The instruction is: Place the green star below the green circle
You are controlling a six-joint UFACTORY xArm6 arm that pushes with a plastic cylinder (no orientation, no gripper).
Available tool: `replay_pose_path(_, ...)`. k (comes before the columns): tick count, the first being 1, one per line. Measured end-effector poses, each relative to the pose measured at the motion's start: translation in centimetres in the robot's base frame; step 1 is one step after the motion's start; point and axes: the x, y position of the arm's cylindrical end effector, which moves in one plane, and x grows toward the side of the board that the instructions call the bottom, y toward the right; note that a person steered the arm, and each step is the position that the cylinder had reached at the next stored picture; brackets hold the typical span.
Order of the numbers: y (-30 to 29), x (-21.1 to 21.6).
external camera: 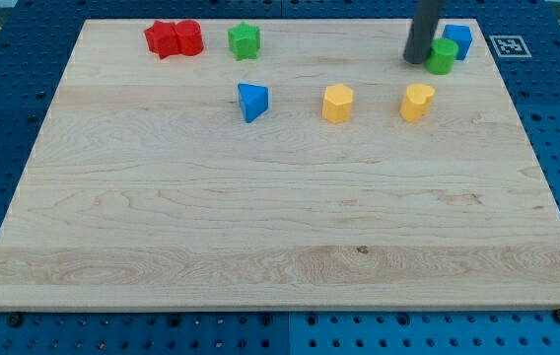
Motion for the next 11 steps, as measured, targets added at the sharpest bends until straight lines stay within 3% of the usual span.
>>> replay_pose_path(2,0.8,2.7)
replay_pose_path(4,-11.0,2.4)
replay_pose_path(6,-13.3,-5.5)
replay_pose_path(7,-21.7,-8.7)
replay_pose_path(8,-28.8,-9.2)
replay_pose_path(9,-32.1,-6.7)
replay_pose_path(11,-28.0,-5.9)
